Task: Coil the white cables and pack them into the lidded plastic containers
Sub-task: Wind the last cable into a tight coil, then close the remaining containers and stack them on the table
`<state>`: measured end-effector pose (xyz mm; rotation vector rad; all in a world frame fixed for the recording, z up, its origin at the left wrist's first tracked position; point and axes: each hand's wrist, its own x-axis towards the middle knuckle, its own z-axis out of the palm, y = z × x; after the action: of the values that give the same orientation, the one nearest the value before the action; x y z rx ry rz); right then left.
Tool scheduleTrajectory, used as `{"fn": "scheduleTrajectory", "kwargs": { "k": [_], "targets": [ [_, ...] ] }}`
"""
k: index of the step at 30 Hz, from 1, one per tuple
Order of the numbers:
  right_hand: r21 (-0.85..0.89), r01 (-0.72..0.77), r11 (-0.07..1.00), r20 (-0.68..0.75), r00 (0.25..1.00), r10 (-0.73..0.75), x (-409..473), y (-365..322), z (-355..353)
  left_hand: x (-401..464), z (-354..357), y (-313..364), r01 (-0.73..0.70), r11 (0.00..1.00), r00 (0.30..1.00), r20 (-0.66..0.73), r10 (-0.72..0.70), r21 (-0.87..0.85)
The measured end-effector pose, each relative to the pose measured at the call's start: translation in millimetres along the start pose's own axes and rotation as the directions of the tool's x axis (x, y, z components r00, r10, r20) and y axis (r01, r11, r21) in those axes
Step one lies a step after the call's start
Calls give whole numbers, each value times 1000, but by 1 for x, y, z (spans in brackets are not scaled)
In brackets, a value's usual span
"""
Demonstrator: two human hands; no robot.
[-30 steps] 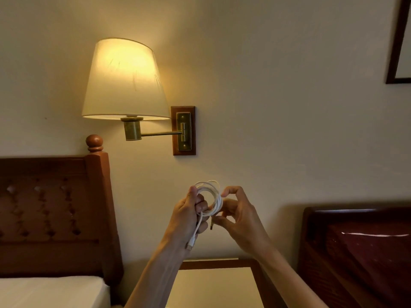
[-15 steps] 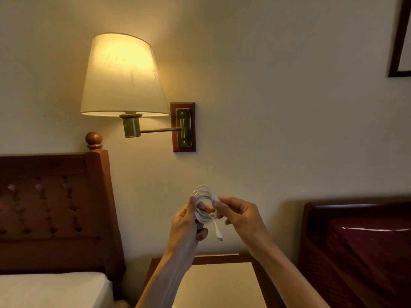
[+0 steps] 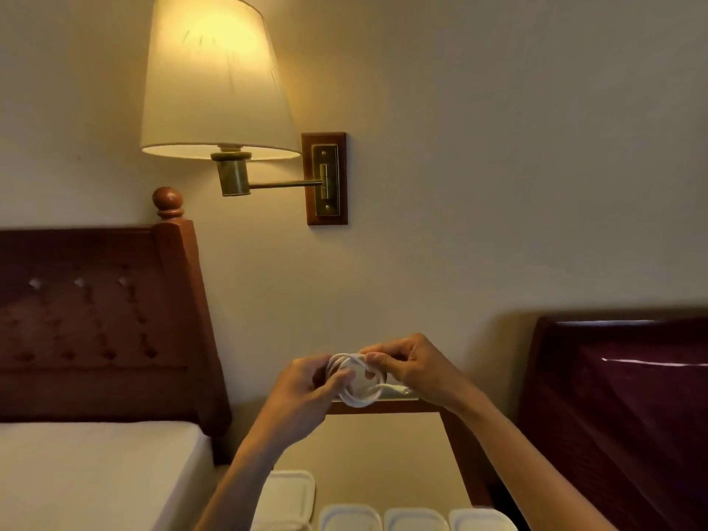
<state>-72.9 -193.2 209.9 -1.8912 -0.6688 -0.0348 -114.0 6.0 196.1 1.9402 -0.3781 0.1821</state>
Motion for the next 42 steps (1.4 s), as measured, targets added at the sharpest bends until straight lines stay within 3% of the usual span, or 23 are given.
{"fn": "scheduleTrajectory", "kwargs": {
  "k": [5,8,11,14,17,20,23,30,35,42],
  "targets": [
    [248,-98,964,38,995,92,-9,16,8,-6,22,-13,131,976,918,-350,-185,-172],
    [403,-96,910,77,994,71,-25,29,30,-8,34,-26,133,929,845,-450,-289,-346],
    [387,-58,920,-102,989,105,-33,33,65,-13,50,-34,143,871,806,-456,-378,-470],
    [250,-20,968,-353,929,110,-35,39,92,-28,57,-42,200,859,829,-386,-405,-472],
    [169,-64,984,-359,925,121,-38,52,105,-43,45,-61,342,883,864,-263,-430,-321],
    [100,-173,980,-232,954,192,-41,69,115,-57,28,-84,335,938,891,-295,-345,-85],
    [21,-272,962,-146,951,272,-46,86,138,-74,25,-105,303,953,912,-291,-291,-3],
    [-117,-410,905,-48,912,407,-64,120,208,-127,20,-173,422,898,866,-349,-359,122],
    [-269,-423,865,20,896,444,-69,137,248,-155,7,-213,385,824,908,-331,-257,416],
    [-496,-345,797,73,898,434,-76,154,278,-180,7,-247,359,733,927,-312,-208,578]
  ]
}}
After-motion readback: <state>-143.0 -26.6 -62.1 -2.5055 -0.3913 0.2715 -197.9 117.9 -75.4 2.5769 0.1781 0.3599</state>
